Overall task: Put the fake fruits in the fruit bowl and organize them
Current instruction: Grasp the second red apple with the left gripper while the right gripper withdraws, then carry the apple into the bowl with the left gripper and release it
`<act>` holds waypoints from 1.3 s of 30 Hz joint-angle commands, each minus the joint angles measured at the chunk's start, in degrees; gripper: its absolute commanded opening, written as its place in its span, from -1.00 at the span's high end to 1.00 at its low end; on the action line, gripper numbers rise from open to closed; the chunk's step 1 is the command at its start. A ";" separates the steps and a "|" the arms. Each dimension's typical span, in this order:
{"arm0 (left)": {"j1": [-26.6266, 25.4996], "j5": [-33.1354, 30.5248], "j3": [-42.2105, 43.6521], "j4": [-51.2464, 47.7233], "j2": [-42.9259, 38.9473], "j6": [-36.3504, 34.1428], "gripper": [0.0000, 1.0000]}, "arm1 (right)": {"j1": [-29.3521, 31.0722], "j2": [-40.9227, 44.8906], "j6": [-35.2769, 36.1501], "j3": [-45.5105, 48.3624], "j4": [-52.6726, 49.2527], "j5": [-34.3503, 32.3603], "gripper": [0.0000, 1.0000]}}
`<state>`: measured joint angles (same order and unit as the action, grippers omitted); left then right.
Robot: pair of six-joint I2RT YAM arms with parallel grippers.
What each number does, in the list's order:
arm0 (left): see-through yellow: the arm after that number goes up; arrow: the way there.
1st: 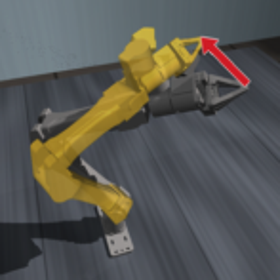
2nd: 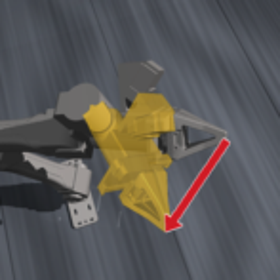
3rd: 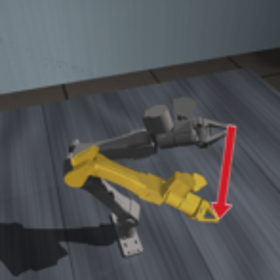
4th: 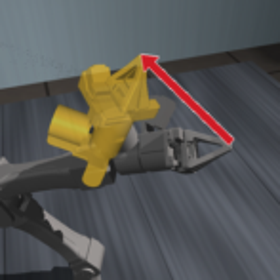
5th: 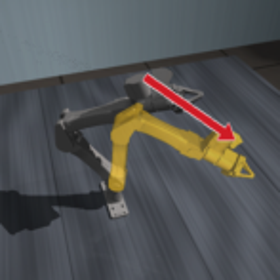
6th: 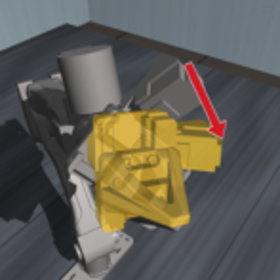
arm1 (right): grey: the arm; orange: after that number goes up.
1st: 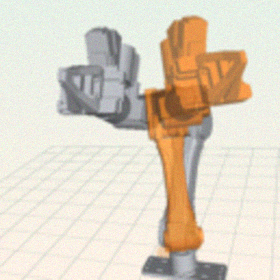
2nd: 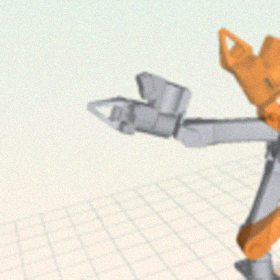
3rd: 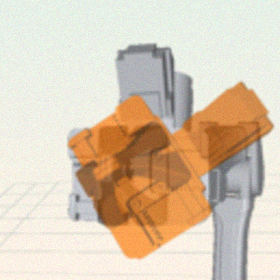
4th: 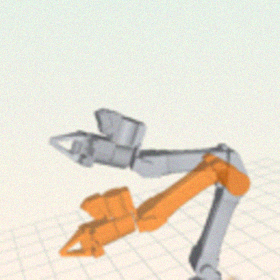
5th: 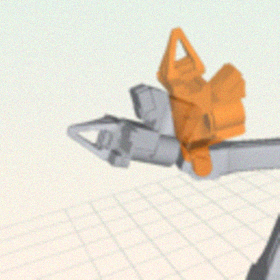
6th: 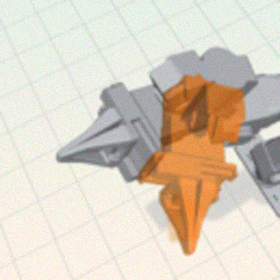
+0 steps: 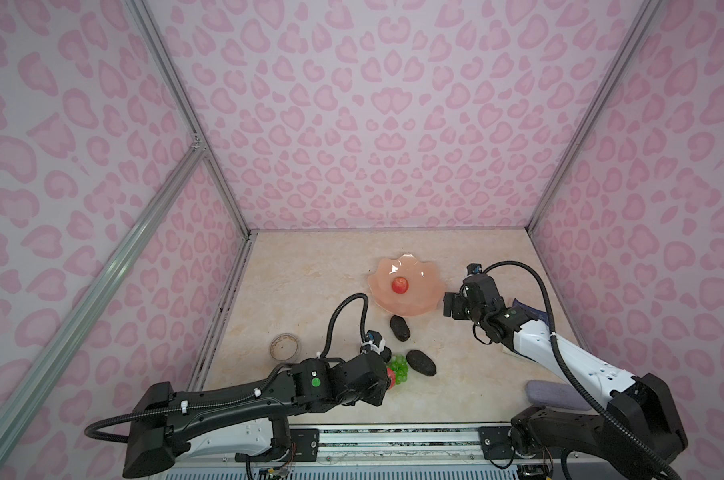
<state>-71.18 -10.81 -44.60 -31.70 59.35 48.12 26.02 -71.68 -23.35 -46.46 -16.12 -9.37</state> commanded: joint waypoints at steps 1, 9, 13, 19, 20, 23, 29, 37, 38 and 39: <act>4.03 -5.84 -4.60 -3.66 -1.82 -7.41 0.24 | -0.08 0.80 -1.19 0.90 0.10 0.57 -0.88; 20.73 1.23 -12.00 4.02 4.34 -22.69 0.19 | -0.09 4.11 -0.73 2.11 -1.52 0.65 -0.87; 25.29 5.68 -15.80 8.38 12.17 -26.97 0.19 | -0.09 6.20 -0.32 2.37 -1.68 0.61 -0.87; 30.65 9.46 -21.30 11.40 24.08 -29.01 0.19 | -0.03 8.13 -0.66 4.31 0.64 0.58 -0.87; 31.21 9.84 -22.55 11.47 26.15 -29.26 0.19 | -0.09 8.22 -0.72 4.66 1.28 0.56 -0.87; 32.13 11.15 -24.95 12.58 30.30 -29.73 0.19 | -0.09 7.81 -0.86 4.37 1.37 0.56 -0.87; 32.84 11.04 -27.01 14.39 34.74 -30.47 0.15 | -0.09 7.09 -0.60 3.71 0.31 0.40 -0.87; 33.62 10.81 -28.91 14.70 40.23 -30.39 0.15 | -0.10 7.43 -0.48 3.86 0.53 0.03 -0.87; 33.73 10.77 -29.16 14.65 40.99 -30.45 0.15 | -0.09 7.43 -0.39 3.93 0.61 0.05 -0.87; 33.95 10.80 -29.39 14.65 41.71 -30.39 0.15 | -0.09 7.37 -0.32 3.98 0.66 0.05 -0.87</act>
<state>-37.56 0.14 -72.90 -18.68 99.68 18.15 25.87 -64.34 -24.21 -42.63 -16.05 -8.95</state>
